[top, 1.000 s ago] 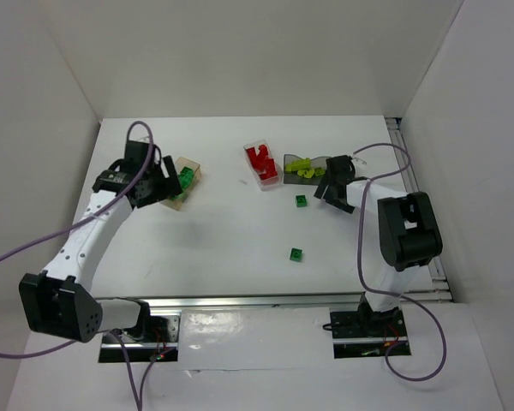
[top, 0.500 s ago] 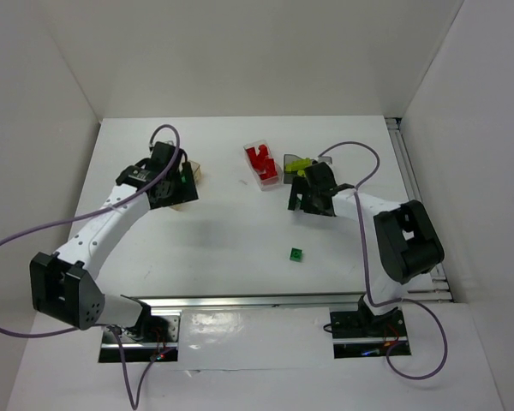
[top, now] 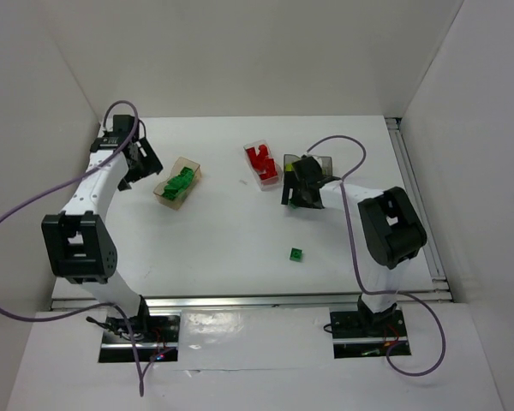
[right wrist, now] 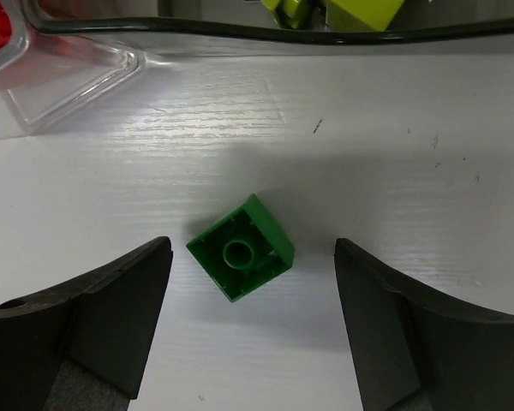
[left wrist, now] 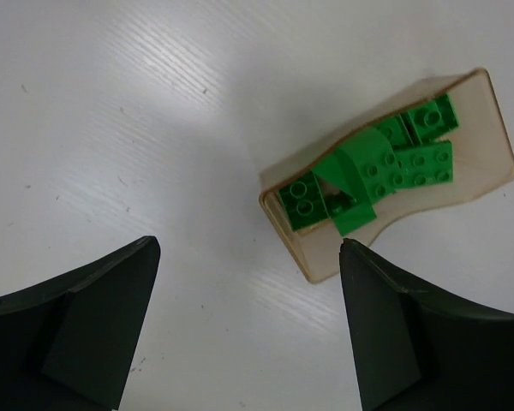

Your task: Sort the legos into containers by color

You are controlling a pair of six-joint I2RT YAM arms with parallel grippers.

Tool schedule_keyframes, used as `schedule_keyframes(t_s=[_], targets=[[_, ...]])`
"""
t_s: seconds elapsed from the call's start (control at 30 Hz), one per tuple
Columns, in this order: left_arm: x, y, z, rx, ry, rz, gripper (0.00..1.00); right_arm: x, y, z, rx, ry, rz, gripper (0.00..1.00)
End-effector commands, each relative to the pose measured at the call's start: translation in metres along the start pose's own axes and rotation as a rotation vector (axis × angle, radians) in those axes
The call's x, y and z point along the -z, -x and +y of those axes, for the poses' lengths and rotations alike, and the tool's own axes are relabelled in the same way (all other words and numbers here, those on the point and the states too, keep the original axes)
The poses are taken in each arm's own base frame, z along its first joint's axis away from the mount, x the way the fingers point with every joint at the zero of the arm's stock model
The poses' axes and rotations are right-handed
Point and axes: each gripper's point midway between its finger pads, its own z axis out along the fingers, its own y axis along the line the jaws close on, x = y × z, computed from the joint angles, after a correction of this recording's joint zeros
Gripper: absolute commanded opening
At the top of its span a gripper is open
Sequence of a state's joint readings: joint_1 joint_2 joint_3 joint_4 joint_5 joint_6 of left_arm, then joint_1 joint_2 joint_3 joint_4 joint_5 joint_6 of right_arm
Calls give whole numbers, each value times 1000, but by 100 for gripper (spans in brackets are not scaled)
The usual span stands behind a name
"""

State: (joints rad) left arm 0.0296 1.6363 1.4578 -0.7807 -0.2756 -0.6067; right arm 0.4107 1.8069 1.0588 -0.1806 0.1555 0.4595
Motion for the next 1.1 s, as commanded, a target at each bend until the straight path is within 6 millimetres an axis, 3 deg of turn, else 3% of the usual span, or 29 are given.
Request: schedule_keyframes(t_s=[0.0, 0.1, 0.27, 0.43, 0.6, 0.9, 1.07], targets=[[-30, 11, 3, 40, -5, 45, 95, -2, 9, 17, 14, 2, -35, 83], [-61, 0, -4, 50, -11, 109, 94, -5, 6, 16, 39, -16, -34, 74], [-88, -16, -30, 46, -114, 179, 93, -9, -1, 8, 53, -46, -24, 52], [-74, -28, -61, 36, -288, 176, 93, -2, 1, 16, 62, -8, -41, 49], [-61, -48, -76, 4, -352, 208, 90, 0, 1, 16, 63, -8, -40, 48], [-31, -91, -114, -115, -394, 221, 90, 31, 25, 22, 67, 24, -101, 48], [-19, -109, -129, -163, -407, 244, 90, 49, 35, 41, 95, 66, -133, 47]])
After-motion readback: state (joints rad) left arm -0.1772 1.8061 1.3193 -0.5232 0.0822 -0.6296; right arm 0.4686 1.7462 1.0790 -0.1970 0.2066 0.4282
